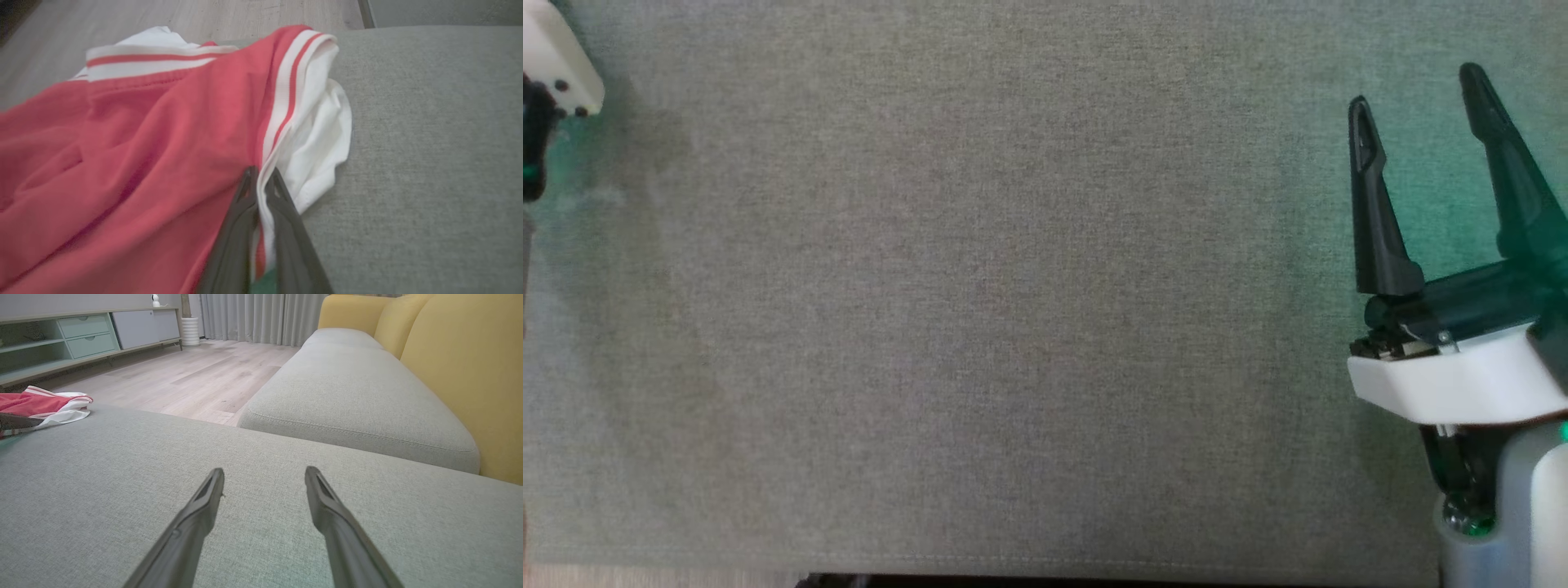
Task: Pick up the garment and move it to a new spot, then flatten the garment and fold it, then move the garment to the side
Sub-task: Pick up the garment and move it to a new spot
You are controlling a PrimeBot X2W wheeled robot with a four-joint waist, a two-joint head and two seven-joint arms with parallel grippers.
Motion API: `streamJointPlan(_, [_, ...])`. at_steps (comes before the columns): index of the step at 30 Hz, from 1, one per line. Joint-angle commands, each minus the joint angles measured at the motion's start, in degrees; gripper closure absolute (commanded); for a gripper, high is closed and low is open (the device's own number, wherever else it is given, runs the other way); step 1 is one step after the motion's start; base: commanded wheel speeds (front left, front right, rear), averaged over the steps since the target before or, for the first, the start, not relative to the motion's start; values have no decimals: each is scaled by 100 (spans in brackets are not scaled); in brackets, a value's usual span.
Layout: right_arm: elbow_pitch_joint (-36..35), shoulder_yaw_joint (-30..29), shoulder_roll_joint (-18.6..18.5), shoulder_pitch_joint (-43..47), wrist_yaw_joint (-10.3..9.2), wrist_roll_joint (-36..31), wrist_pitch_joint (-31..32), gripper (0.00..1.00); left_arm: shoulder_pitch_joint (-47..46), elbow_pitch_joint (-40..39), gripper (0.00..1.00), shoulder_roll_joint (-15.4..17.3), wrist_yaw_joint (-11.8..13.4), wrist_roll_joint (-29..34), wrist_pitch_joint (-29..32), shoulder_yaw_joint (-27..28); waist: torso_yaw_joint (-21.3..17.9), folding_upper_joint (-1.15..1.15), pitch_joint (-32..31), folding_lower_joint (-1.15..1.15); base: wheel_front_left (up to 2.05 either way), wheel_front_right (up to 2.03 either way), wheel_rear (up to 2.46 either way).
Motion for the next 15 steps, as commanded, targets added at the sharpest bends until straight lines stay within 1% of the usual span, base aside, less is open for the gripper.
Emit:
streamJointPlan(1, [-178, 131, -13, 6, 42, 43, -27, 0, -28, 12, 100, 391, -10, 57, -29, 81, 11, 0, -60, 0, 0, 0, 0])
streamJointPlan(7, [92, 165, -13, -21, 42, 179, -175, 0, -202, 30, 100, 558, -38, 285, -559, -31, -24, 0, -552, 0, 0, 0, 0])
streamJointPlan(12, [439, 171, -13, 31, 42, 400, -346, 0, -292, -47, 100, 702, -137, 457, -778, -196, -172, 0, -1268, 0, 0, 0, 0])
streamJointPlan(15, [673, 125, -13, 107, 42, 534, -459, 0, -349, -185, 100, 725, -214, 536, -855, -324, -293, 0, -1770, 0, 0, 0, 0])
